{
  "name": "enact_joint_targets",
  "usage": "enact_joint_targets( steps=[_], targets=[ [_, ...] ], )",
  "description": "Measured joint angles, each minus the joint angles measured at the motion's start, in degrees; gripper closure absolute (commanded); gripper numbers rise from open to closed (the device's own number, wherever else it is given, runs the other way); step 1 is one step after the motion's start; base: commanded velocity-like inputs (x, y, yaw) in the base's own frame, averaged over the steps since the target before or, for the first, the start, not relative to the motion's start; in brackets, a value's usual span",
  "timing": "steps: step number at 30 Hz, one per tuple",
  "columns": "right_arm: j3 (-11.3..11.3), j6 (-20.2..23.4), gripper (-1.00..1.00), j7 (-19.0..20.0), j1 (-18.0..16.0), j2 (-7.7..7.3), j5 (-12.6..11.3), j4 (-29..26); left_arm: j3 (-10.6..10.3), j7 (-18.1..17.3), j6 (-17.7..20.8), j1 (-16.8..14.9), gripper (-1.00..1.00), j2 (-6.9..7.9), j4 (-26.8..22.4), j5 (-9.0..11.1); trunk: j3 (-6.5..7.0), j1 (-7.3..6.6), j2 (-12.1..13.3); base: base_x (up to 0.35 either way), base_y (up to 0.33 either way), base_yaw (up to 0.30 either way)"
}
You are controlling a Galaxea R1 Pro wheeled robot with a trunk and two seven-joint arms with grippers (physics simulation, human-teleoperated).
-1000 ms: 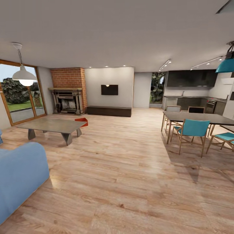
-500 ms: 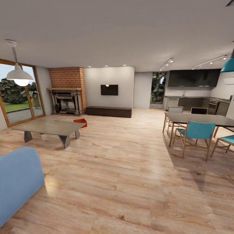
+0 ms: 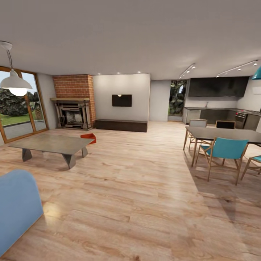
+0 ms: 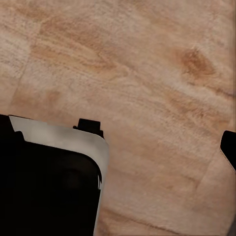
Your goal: Move the two storage containers from the living room to the garage. In the garage, place one container on the floor and stack the other container on top of it (either order is fine).
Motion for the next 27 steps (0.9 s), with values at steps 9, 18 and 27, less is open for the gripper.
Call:
enact_joint_targets(
  steps=[9, 18, 27],
  targets=[
    [-0.2, 0.1, -1.0, -0.1, 0.0, 0.0, -0.1, 0.0, 0.3, -0.3, 4.3, 0.0, -1.0, 0.63, -2.4, 0.4, 0.0, 0.0, 0.0, 0.327, 0.0, 0.0],
    [-0.2, 0.1, -1.0, -0.5, 0.0, 0.06, -0.1, 0.0, 0.4, -0.3, 4.5, 0.0, -1.0, 0.55, -2.3, 0.5, 0.0, 0.0, 0.0, 0.327, 0.0, 0.0],
    [0.3, 0.2, -1.0, -0.6, 0.0, 0.2, 0.2, 0.0, 0.3, -0.3, 2.3, 0.0, -1.0, 0.53, -1.7, 0.6, 0.0, 0.0, 0.0, 0.327, 0.0, 0.0]
  ],
)
